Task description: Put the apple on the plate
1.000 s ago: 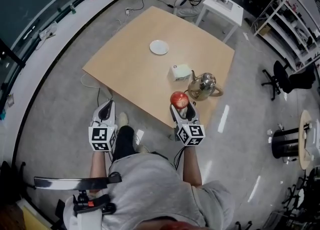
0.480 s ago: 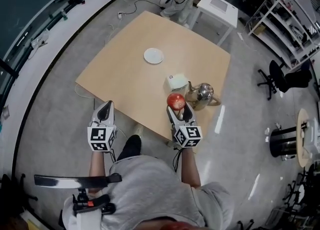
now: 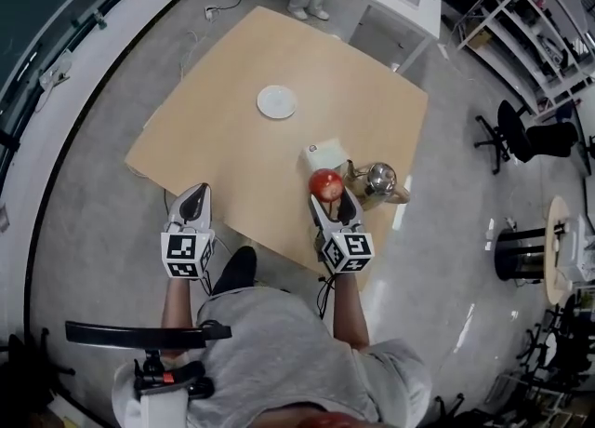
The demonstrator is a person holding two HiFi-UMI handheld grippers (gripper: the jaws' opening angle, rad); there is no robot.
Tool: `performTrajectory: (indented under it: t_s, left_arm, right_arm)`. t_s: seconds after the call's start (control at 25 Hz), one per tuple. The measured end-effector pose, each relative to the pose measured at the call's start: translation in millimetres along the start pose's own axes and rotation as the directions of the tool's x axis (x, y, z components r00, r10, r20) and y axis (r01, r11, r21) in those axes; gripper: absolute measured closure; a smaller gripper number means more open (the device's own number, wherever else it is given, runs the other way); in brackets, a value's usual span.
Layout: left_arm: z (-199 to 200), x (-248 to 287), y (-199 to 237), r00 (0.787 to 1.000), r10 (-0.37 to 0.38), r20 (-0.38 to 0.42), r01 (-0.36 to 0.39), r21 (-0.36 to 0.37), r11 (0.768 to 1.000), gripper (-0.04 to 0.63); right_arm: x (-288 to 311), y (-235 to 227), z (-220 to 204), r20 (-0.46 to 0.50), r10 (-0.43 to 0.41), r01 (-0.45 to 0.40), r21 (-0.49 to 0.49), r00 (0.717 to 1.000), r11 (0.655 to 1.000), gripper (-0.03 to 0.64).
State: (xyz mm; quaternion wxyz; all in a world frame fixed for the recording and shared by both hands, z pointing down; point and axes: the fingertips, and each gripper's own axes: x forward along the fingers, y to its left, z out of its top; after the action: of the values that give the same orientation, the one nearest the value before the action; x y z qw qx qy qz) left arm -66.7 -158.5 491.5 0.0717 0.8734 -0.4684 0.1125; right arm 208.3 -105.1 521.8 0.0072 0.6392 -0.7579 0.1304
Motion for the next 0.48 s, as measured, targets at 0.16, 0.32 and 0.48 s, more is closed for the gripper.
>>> performTrajectory:
  t_s: [0.16,0.32,0.48]
  left_arm:
    - [-10,30,16,1.000,-0.003,-0.025,0.002,-0.020,1.000,0.575]
    - [-8,51,23,1.000,-0.019,-0.025,0.019,-0.030,0.999,0.575]
    - [-3,63,23,0.999,-0.025,-0.038,0.024,-0.031,0.999,0.575]
  right_arm:
    - [33,-7,-7,-0.019,0.003,-0.002,0.002,1.000,1.000,0.270]
    - [60,-8,-7,-0.027,0.016,-0.016,-0.003,0.999,1.000,0.270]
    - [75,-10,-1,-0.046,0.020,-0.020,0.001,0.999,1.000,0.270]
